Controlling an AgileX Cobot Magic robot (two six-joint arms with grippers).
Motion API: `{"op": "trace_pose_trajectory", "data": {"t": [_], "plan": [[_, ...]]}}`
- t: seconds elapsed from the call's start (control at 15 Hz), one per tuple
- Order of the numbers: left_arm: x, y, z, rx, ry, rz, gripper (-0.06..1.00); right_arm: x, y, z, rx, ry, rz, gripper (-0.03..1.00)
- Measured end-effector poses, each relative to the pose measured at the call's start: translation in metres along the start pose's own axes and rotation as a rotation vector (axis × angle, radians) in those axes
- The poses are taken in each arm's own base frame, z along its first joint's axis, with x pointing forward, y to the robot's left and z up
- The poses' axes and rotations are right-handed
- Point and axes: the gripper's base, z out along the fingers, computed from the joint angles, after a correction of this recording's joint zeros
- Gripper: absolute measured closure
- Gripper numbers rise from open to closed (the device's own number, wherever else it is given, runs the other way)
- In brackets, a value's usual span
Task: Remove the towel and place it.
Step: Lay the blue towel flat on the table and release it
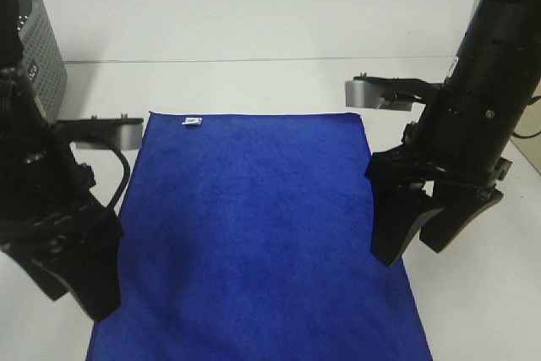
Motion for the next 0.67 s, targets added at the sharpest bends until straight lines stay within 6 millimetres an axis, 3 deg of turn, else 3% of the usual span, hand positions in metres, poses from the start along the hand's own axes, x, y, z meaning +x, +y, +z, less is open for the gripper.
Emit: {"op": "trace_pose_trajectory", "data": {"t": [0.33,0.47,0.67], "plan": [[-0.031,0.001,-0.063,-0.145,-0.208,0.079,0.33,-0.014,-0.043,-0.067,-0.088,-0.268,0.153,0.27],[-0.045,0.018,-0.093,-0.16,-0.31,0.036,0.33,-0.018,-0.051,-0.098,-0.13,-0.397,0.154,0.27],[-0.071,0.05,-0.12,-0.158,-0.402,-0.039,0.33,-0.023,-0.053,-0.129,-0.101,-0.513,0.132,0.27]]}}
